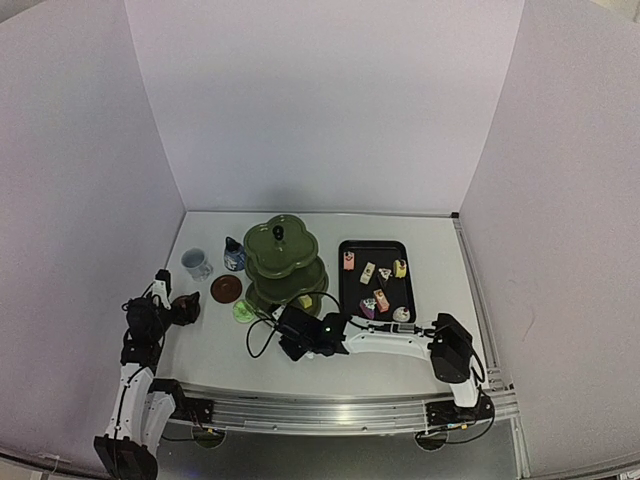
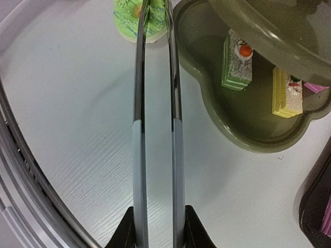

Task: Serve the afternoon tea

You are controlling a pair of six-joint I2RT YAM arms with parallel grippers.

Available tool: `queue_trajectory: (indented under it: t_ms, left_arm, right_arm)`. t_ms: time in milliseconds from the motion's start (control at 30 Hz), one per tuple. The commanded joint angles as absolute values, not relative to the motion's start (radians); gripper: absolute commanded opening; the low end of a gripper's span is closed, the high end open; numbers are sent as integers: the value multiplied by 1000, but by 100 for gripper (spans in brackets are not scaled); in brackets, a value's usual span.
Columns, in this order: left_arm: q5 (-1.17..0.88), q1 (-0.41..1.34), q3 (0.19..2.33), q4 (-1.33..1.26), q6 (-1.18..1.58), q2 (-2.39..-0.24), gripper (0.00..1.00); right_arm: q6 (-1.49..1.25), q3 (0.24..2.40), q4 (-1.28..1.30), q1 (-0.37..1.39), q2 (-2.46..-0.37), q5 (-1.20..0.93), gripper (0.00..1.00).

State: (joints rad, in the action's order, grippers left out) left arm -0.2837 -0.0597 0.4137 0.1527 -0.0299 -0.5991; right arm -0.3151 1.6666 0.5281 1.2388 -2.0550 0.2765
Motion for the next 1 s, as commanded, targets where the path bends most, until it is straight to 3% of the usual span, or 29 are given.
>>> queue_trajectory:
  t_ms: [0,833,867,967]
  left_arm:
    - [-276,-57,437,163,-40,-606,100]
    - [-275,-58,437,173,-45,-621,100]
    - [-275,-57,437,173,-45,-621,100]
    - [-277,-57,438,174,-44,-621,100]
  right_arm:
    - [-354,1738,483,1237,-2092,435,0]
    - [-332,1780,561,1232,-2175,502,0]
    - [-334,1780,565,1232,-2175,503,1]
    - [-333,1783,571,1232,-2175,499,19]
